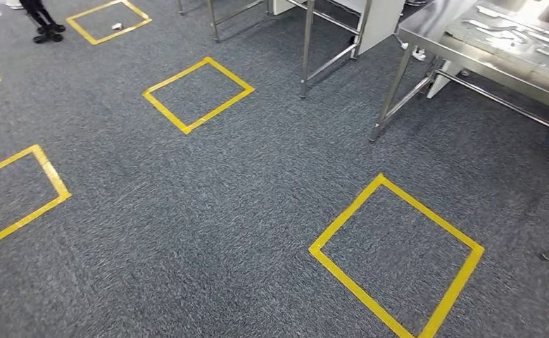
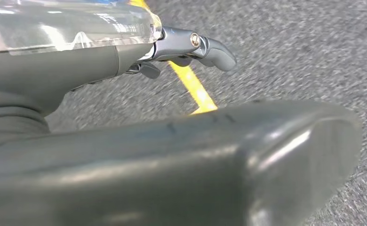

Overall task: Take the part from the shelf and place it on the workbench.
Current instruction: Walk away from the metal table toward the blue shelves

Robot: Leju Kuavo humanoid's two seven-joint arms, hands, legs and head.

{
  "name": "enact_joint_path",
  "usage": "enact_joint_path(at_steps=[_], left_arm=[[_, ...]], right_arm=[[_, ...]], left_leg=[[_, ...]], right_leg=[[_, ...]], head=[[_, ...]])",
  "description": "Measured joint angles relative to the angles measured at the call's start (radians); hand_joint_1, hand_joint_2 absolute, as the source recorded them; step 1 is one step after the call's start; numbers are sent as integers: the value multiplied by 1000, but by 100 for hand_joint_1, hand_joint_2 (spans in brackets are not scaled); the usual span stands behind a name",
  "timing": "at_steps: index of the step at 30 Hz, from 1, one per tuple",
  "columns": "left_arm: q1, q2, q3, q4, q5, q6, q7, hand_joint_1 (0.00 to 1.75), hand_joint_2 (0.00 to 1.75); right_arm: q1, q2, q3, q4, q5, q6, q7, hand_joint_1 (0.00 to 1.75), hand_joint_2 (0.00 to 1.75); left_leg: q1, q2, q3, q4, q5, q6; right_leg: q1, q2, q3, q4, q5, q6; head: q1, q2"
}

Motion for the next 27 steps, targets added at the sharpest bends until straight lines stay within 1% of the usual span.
enact_joint_path(at_steps=[1, 2, 3, 4, 5, 6, 7, 8, 9, 10, 11, 12, 13, 14, 15, 16, 17, 18, 19, 20, 21, 22, 23, 24, 25, 26, 27], left_arm=[[-3, 1, 0, 0, 0, 0, 2, 0, 0], [-6, 2, 0, 0, 0, 0, 3, 0, 0], [-8, 3, 0, 0, 0, 0, 5, 0, 0], [-7, 4, 0, 0, 0, 0, 6, 0, 0], [-5, 5, 0, 0, 1, 0, 7, 0, 0], [-4, 6, 0, 0, 1, 0, 8, 0, 0], [-3, 7, 0, 0, 1, 0, 8, 0, 0], [-4, 8, 0, 0, 1, 0, 8, 0, 0], [-5, 9, 0, 0, 1, 0, 8, 0, 0], [-7, 10, 0, 0, 1, 0, 8, 0, 0], [-7, 11, 0, 0, 2, 0, 8, 0, 0], [-5, 12, 0, 0, 2, 0, 9, 0, 0], [-2, 13, 0, 0, 3, 1, 9, 0, 0], [1, 14, 0, 0, 3, 1, 10, 0, 0], [2, 14, 0, 0, 3, 2, 10, 0, 0], [1, 14, 0, 0, 3, 2, 11, 0, 0], [-1, 14, 0, 0, 3, 2, 11, 0, 0], [-2, 15, 0, 0, 4, 1, 11, 0, 0], [-1, 15, 0, 0, 5, 1, 11, 0, 0], [-1, 16, 0, 0, 7, 0, 12, 0, 0], [0, 16, 1, 0, 10, 0, 12, 0, 0], [0, 16, 1, 0, 12, 0, 13, 0, 0], [0, 16, 1, 0, 15, 0, 14, 0, 0], [-1, 16, 1, 0, 18, 0, 14, 0, 0], [-1, 16, 1, 0, 19, 1, 14, 0, 0], [0, 16, 1, 0, 21, 2, 13, 0, 0], [3, 16, 2, 0, 21, 4, 12, 0, 0]], right_arm=[[2, 0, -2, 0, 0, 0, 2, 0, 0], [4, 1, -4, 0, 0, 0, 4, 0, 0], [5, 1, -6, 0, 0, 0, 6, 0, 0], [5, 1, -7, 0, 0, 0, 7, 0, 0], [4, 1, -7, 0, 0, 0, 8, 0, 0], [4, 2, -7, 0, 0, 0, 8, 0, 0], [3, 3, -7, 0, 0, 1, 8, 0, 0], [3, 4, -8, 0, 0, 1, 8, 0, 0], [3, 5, -8, 0, 0, 1, 8, 0, 0], [3, 6, -8, 0, 0, 1, 8, 0, 0], [1, 7, -8, 0, 0, 1, 8, 0, 0], [-1, 8, -8, 0, 0, 1, 8, 0, 0], [-4, 8, -8, 0, 1, 1, 7, 0, 0], [-5, 9, -8, 0, 1, 1, 6, 0, 0], [-5, 9, -8, 0, 1, 1, 6, 0, 0], [-3, 9, -8, 0, 1, 1, 6, 0, 0], [-1, 9, -8, 0, 1, 2, 5, 0, 0], [0, 9, -8, 0, 2, 2, 5, 0, 0], [2, 10, -8, 0, 3, 3, 5, 0, 0], [3, 10, -8, 0, 5, 4, 5, 0, 0], [3, 10, -8, 0, 7, 5, 5, 0, 0], [4, 10, -8, 0, 9, 6, 6, 0, 0], [4, 10, -8, 0, 11, 6, 6, 0, 0], [5, 10, -8, 0, 13, 6, 6, 0, 0], [5, 10, -8, 0, 15, 6, 5, 0, 0], [5, 10, -8, 0, 17, 6, 4, 0, 0], [5, 10, -8, 0, 19, 5, 2, 0, 0]], left_leg=[[0, 34, -29, 58, -30, -2], [1, 54, -66, 129, -62, -4], [2, 64, -100, 194, -85, -7], [3, 69, -120, 232, -92, -9], [3, 73, -119, 229, -78, -10], [3, 77, -96, 185, -47, -10], [3, 90, -58, 113, -9, -7], [-1, 112, -19, 39, 19, -2], [-5, 128, 10, -16, 37, 4], [-8, 140, 25, -47, 44, 11], [-12, 140, 26, -56, 42, 17], [-12, 129, 23, -57, 44, 23], [-10, 120, 24, -60, 47, 28], [-7, 110, 24, -64, 50, 33], [-4, 102, 26, -68, 54, 39], [-2, 92, 27, -71, 57, 43], [-3, 82, 25, -71, 58, 46], [-3, 70, 23, -70, 59, 46], [-3, 58, 23, -70, 59, 46], [-3, 45, 23, -68, 59, 46], [-2, 31, 23, -66, 59, 44], [-1, 17, 24, -63, 57, 41], [-1, 4, 23, -58, 55, 37], [-1, -9, 20, -53, 53, 30], [-1, -20, 15, -49, 53, 23], [-1, -29, 11, -47, 54, 15], [0, -39, 7, -48, 56, 7]], right_leg=[[2, -16, 4, -3, 0, -4], [5, -31, 4, -4, -2, -7], [7, -47, 4, -3, -3, -9], [9, -60, 5, -2, -5, -9], [10, -73, 6, -2, -7, -8], [10, -85, 8, 0, -10, -7], [11, -97, 12, 1, -14, -5], [13, -108, 15, 4, -18, -1], [16, -118, 17, 7, -22, 3], [18, -127, 19, 9, -26, 7], [20, -136, 20, 10, -28, 12], [20, -145, 22, 9, -29, 16], [19, -143, 24, 11, -33, 21], [17, -126, 21, 22, -43, 27], [14, -99, 9, 51, -66, 32], [11, -68, -14, 102, -97, 35], [9, -45, -46, 171, -133, 37], [7, -35, -80, 241, -162, 38], [4, -32, -106, 291, -174, 39], [2, -31, -116, 307, -166, 41], [-2, -28, -106, 279, -137, 42], [-6, -20, -81, 218, -96, 43], [-11, 1, -52, 150, -62, 43], [-14, 22, -28, 92, -38, 43], [-15, 38, -15, 58, -28, 42], [-13, 47, -12, 47, -29, 39], [-10, 40, -13, 45, -28, 34]], head=[[0, 0], [0, 0], [0, 0], [0, 0], [0, 0], [0, 0], [0, 0], [0, 0], [0, 0], [0, 0], [0, 0], [0, 0], [0, 0], [0, 0], [0, 0], [0, 0], [0, 0], [0, 0], [0, 0], [0, 0], [0, 0], [0, 0], [0, 0], [0, 0], [0, 0], [0, 0], [0, 0]])
